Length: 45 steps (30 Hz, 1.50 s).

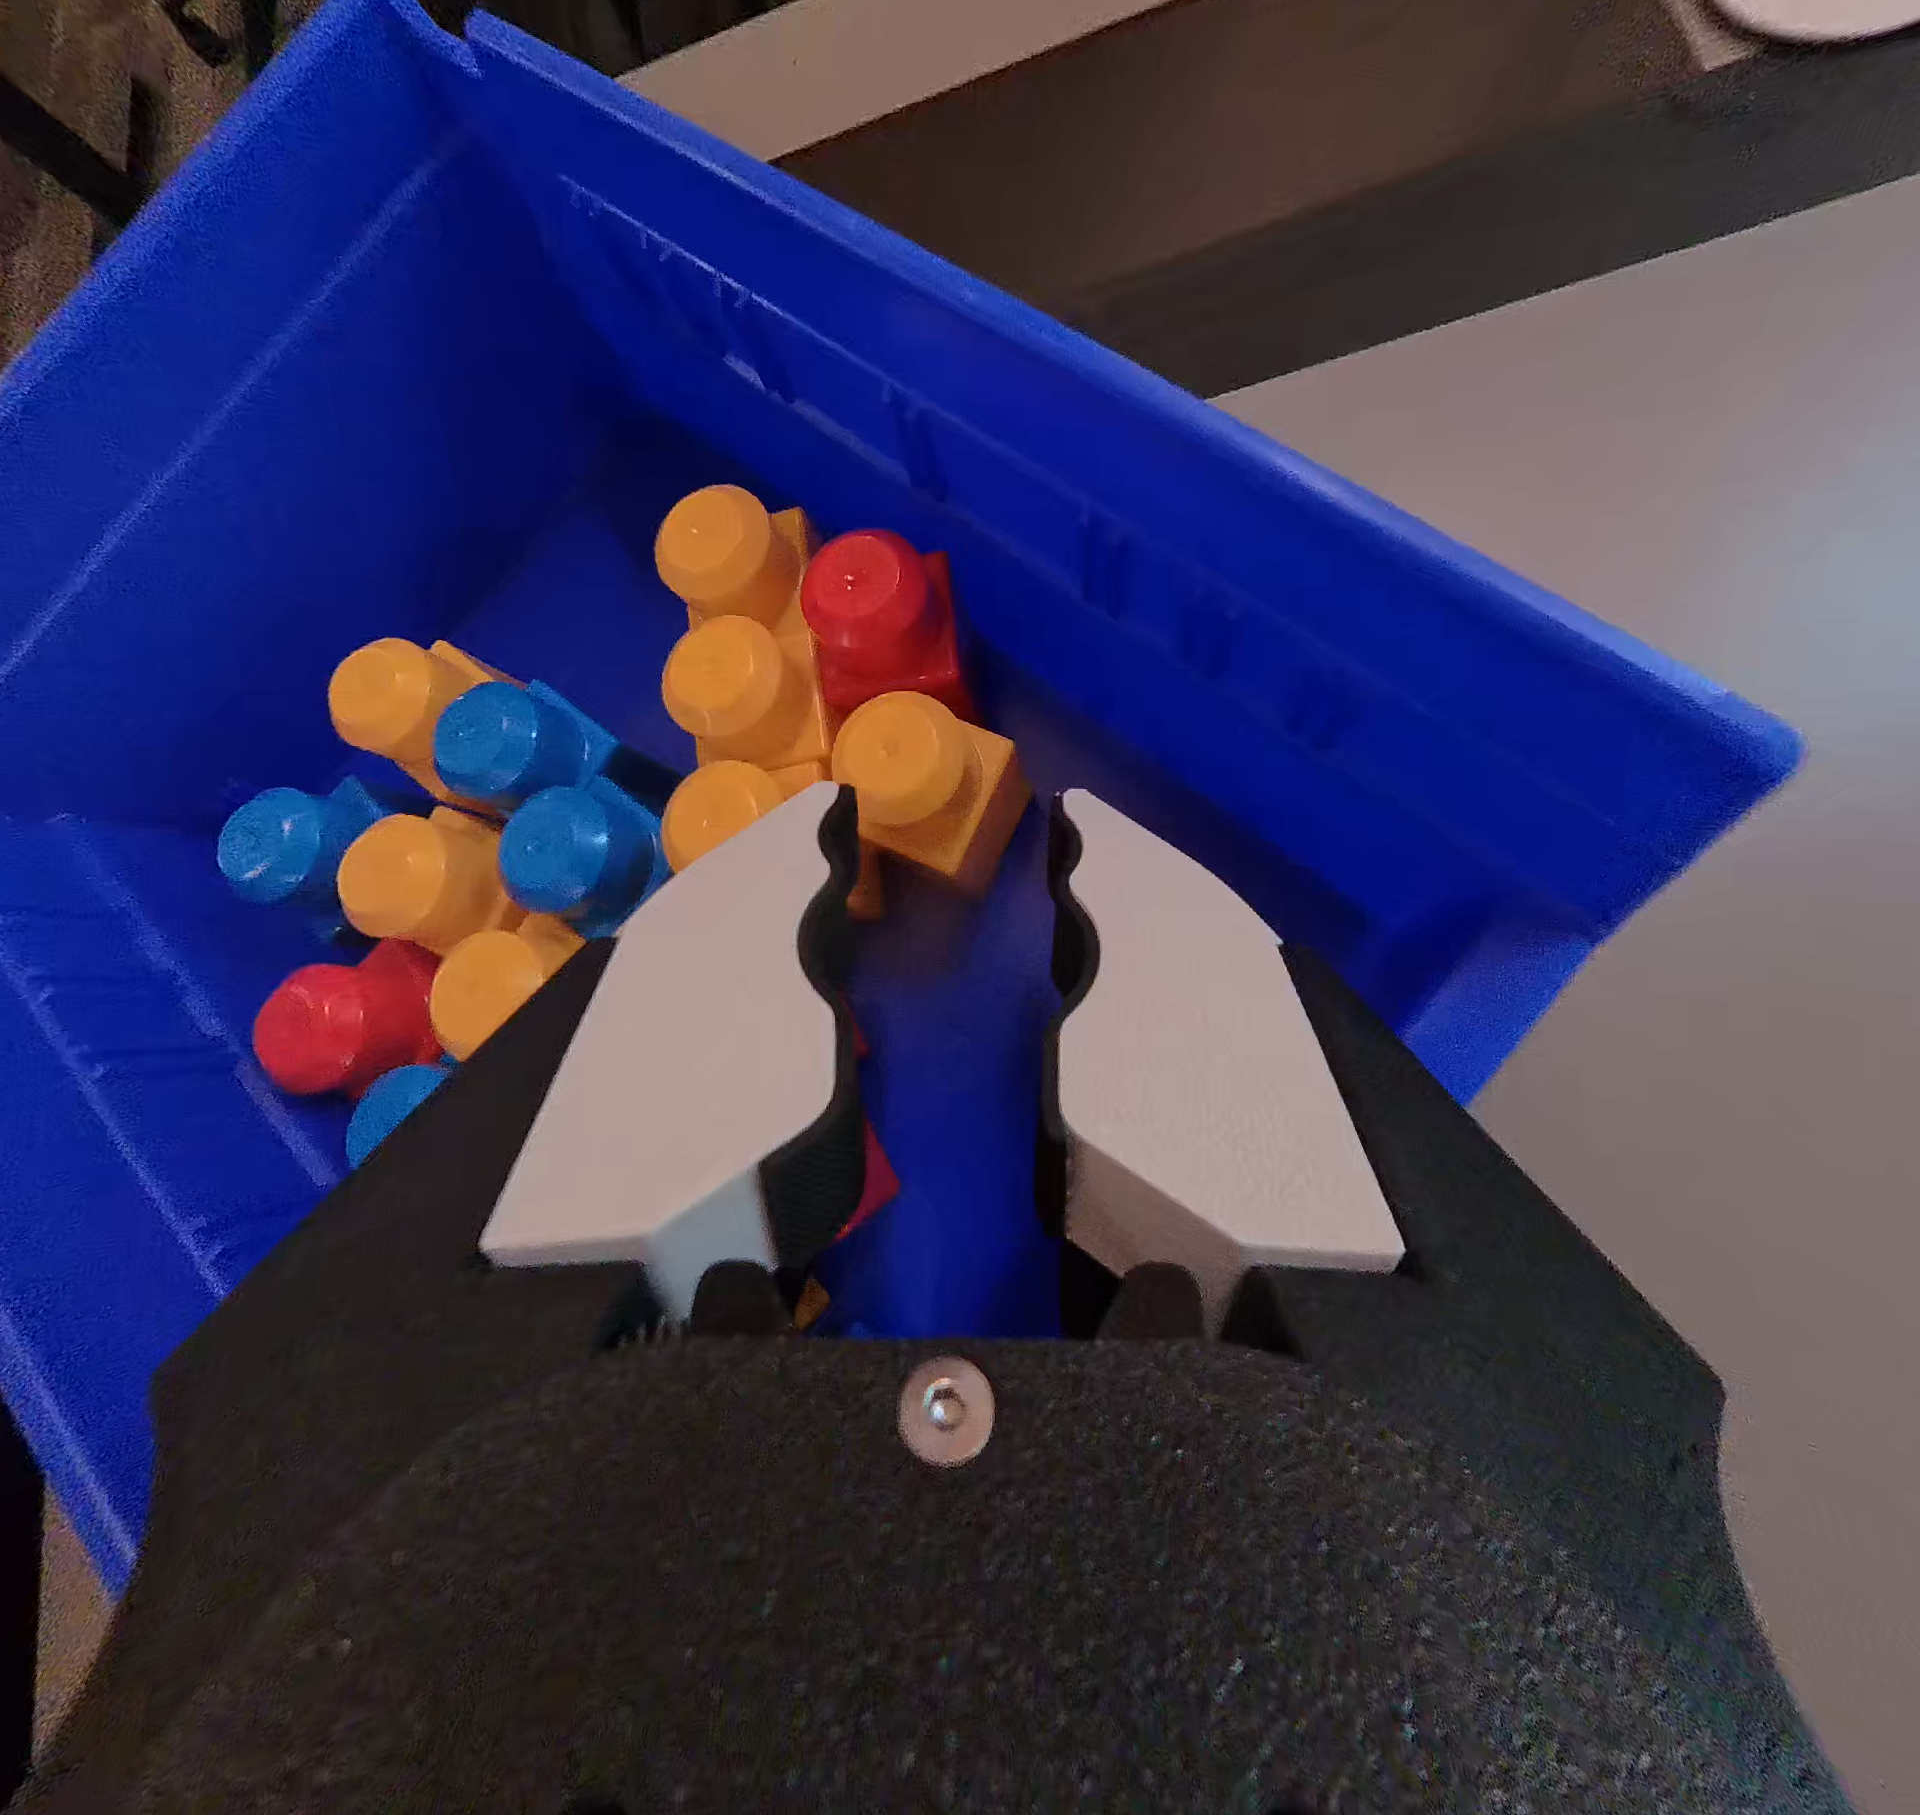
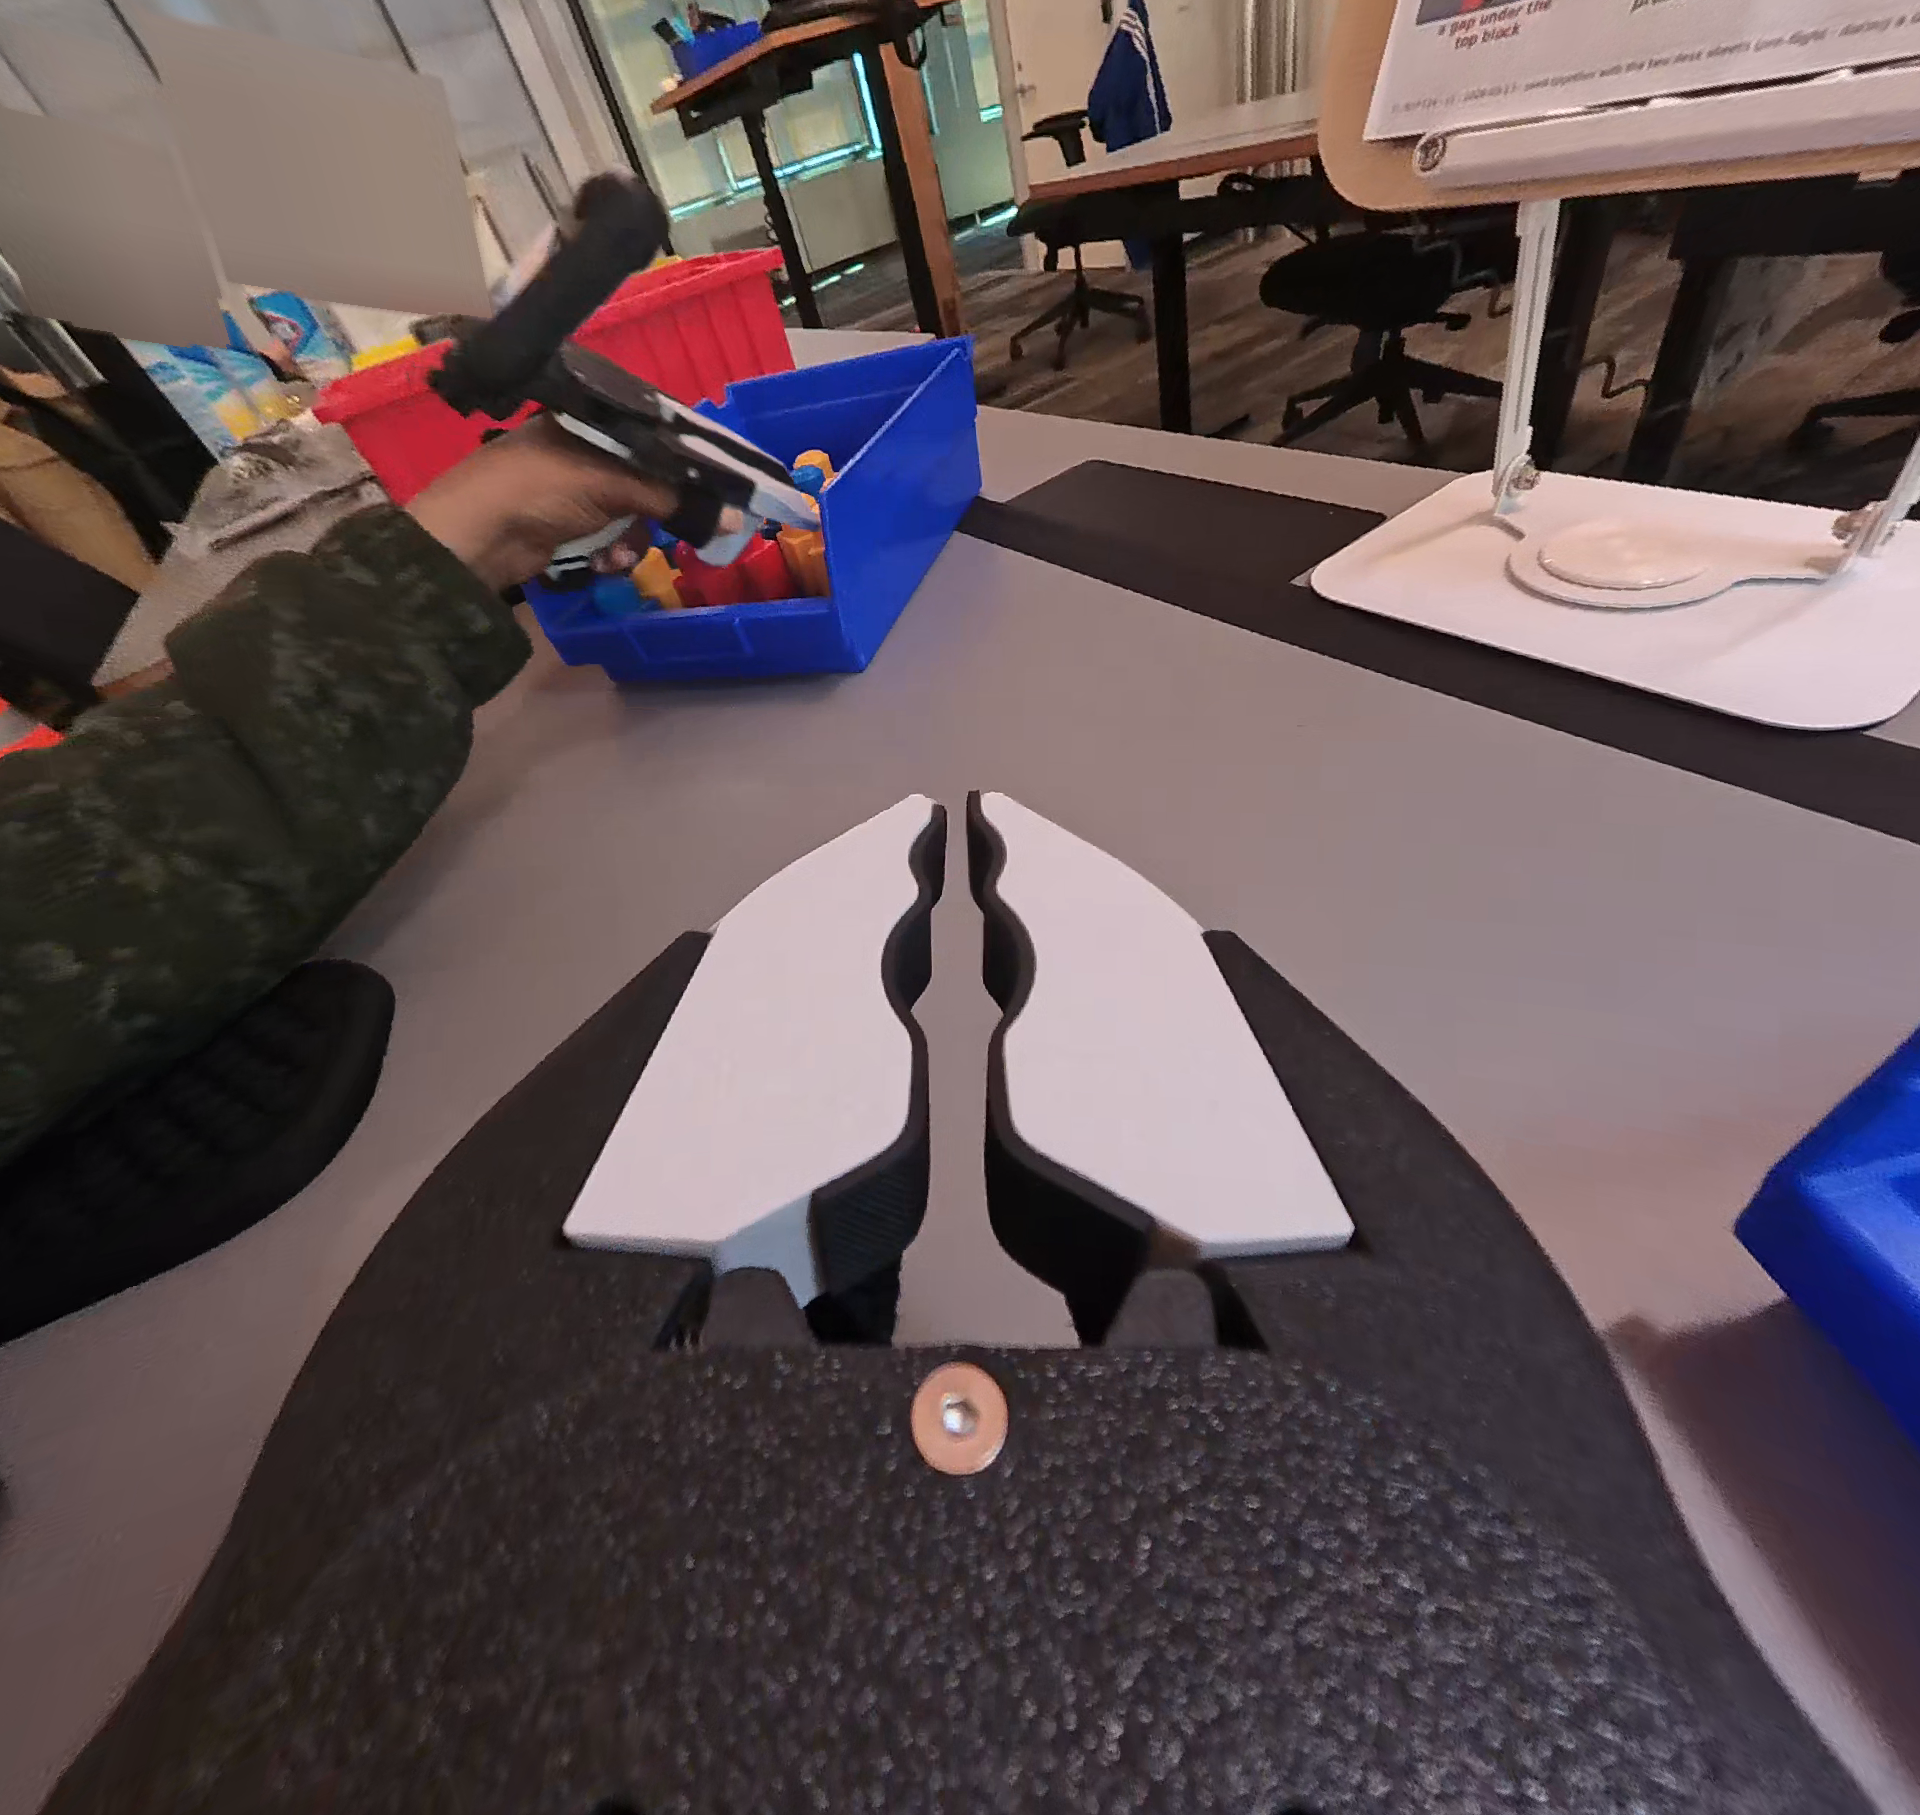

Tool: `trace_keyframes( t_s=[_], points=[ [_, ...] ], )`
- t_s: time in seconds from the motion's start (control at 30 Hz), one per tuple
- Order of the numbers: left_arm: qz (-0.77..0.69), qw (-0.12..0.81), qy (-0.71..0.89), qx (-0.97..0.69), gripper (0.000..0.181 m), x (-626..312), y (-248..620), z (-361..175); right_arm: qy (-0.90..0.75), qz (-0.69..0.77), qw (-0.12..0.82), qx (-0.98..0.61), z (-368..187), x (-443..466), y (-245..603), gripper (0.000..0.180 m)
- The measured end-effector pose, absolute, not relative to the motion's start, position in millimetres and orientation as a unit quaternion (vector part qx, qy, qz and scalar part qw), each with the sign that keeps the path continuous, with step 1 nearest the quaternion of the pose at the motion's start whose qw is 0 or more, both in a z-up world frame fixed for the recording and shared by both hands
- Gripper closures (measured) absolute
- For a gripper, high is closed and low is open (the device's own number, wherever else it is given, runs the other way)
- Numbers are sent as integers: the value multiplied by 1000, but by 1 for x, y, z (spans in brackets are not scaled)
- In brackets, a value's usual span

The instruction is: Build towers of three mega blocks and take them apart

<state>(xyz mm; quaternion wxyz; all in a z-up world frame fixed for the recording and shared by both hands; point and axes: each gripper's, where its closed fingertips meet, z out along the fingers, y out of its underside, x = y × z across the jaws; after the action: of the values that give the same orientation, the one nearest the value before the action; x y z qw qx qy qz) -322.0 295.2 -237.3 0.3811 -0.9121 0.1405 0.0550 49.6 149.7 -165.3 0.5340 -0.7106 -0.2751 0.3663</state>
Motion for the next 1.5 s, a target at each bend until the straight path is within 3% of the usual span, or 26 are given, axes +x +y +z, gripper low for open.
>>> trace_keyframes(
  t_s=[0.5,0.63,0.7,0.9,1.07,1.2,1.33,1.4,1.5],
  points=[
    [192,353,140,-905,133,-340,322,-253,-303,360,533,-703,-169,39,145,174],
    [219,383,137,-887,152,-343,322,-244,-308,359,534,-701,-168,38,143,174],
    [228,399,142,-877,180,-341,321,-239,-309,356,535,-701,-169,39,142,174],
    [215,401,144,-878,180,-336,318,-243,-303,363,534,-701,-169,40,143,174],
    [202,448,105,-864,150,-345,323,-225,-304,364,533,-701,-170,39,143,174],
    [184,406,102,-889,132,-350,324,-248,-308,367,525,-703,-174,36,142,174],
    [222,372,133,-891,149,-354,325,-265,-313,366,519,-706,-178,33,141,174],
    [249,386,144,-877,180,-357,326,-258,-315,366,517,-708,-180,33,140,174],
    [233,397,135,-877,180,-355,324,-255,-314,367,514,-709,-181,33,141,174]
  ],
)
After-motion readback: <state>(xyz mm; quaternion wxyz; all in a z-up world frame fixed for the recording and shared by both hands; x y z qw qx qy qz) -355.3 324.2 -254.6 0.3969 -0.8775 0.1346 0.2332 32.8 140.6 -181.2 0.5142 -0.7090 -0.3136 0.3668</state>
